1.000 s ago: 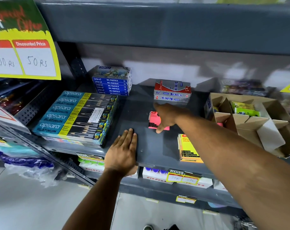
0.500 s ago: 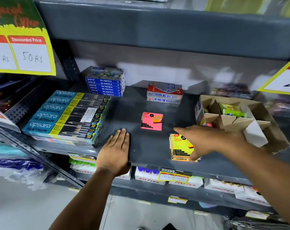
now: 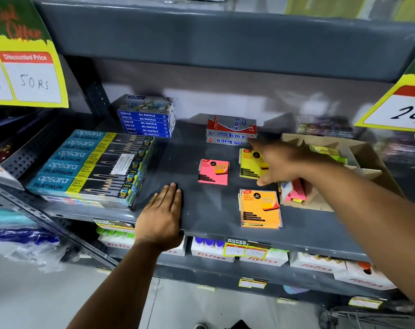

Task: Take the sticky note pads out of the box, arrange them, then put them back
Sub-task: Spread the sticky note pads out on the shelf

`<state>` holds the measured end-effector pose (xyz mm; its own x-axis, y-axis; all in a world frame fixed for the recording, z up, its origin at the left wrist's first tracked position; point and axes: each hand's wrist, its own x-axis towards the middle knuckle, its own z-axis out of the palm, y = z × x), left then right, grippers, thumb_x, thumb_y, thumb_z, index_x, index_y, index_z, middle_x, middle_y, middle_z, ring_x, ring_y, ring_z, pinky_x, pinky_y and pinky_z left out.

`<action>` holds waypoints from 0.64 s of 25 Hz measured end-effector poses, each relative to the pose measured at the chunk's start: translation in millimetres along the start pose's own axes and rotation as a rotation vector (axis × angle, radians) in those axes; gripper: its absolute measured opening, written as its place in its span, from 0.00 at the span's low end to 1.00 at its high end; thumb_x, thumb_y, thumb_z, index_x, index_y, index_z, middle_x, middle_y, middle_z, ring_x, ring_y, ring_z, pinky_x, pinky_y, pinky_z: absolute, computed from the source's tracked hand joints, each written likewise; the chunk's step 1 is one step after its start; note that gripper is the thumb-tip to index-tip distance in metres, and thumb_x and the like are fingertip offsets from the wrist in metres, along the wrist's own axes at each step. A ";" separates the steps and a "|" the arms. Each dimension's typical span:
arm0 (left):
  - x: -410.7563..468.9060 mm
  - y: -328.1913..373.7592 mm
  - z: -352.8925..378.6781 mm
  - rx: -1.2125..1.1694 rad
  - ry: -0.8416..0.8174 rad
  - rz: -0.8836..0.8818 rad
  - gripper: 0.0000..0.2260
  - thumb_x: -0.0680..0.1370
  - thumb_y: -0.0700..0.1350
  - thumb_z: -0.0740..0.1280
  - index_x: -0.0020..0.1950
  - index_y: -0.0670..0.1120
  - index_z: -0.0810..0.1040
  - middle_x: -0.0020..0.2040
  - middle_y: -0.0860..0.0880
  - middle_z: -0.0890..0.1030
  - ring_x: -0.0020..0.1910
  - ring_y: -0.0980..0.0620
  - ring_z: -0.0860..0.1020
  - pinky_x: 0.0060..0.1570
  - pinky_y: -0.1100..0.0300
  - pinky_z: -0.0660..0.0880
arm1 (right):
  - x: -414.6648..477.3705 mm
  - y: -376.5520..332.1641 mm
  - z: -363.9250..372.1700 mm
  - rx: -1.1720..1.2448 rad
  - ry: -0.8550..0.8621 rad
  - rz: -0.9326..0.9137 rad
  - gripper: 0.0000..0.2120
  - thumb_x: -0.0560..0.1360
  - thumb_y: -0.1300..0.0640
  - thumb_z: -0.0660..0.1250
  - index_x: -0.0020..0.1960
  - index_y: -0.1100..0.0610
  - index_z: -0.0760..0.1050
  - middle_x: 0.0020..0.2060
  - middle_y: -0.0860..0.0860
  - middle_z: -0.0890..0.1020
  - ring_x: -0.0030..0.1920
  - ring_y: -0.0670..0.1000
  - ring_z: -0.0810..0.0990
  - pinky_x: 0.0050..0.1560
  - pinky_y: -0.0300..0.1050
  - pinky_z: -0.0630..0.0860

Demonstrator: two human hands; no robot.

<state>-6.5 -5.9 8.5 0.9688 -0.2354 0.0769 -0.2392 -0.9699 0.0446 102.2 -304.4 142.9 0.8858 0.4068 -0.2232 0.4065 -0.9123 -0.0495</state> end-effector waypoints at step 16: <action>0.3 -0.6 1.9 -0.017 0.014 0.014 0.39 0.63 0.48 0.68 0.72 0.37 0.63 0.73 0.35 0.64 0.72 0.37 0.63 0.69 0.42 0.64 | 34.7 8.1 19.1 0.154 -0.074 0.018 0.51 0.63 0.55 0.81 0.76 0.54 0.55 0.71 0.55 0.69 0.66 0.57 0.71 0.58 0.44 0.69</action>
<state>-5.9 -5.5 6.6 0.9644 -0.2480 0.0919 -0.2540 -0.9653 0.0603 131.9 -298.6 116.1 0.8716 0.3909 -0.2958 0.3467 -0.9181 -0.1919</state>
